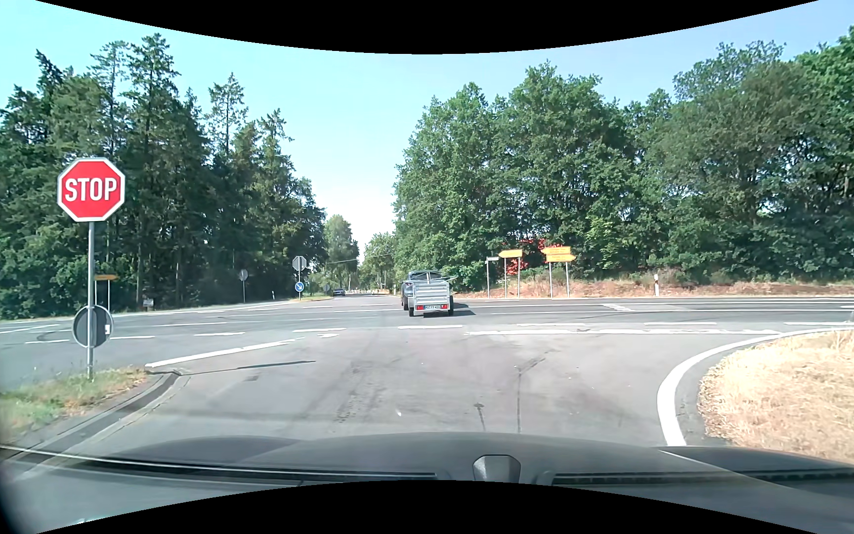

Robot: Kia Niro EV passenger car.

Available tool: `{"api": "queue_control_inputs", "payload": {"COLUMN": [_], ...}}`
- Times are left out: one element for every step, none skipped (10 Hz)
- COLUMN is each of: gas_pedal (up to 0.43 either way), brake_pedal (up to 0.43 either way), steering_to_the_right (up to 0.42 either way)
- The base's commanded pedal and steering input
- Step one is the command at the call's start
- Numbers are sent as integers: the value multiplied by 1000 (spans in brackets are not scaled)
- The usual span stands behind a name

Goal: Follow the waypoints while adhering to traffic rules and regulations

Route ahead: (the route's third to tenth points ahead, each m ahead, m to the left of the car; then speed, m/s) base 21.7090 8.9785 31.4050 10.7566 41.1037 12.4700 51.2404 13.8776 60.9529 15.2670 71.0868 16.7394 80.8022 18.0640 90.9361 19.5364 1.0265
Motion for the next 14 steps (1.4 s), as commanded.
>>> {"api": "queue_control_inputs", "payload": {"gas_pedal": [79,79,87,87,87,87,87,87,87,87,87,98,98,98], "brake_pedal": [6,6,6,6,6,6,6,6,6,6,6,6,6,6], "steering_to_the_right": [204,216,223,225,225,225,225,225,223,221,219,217,217,216]}}
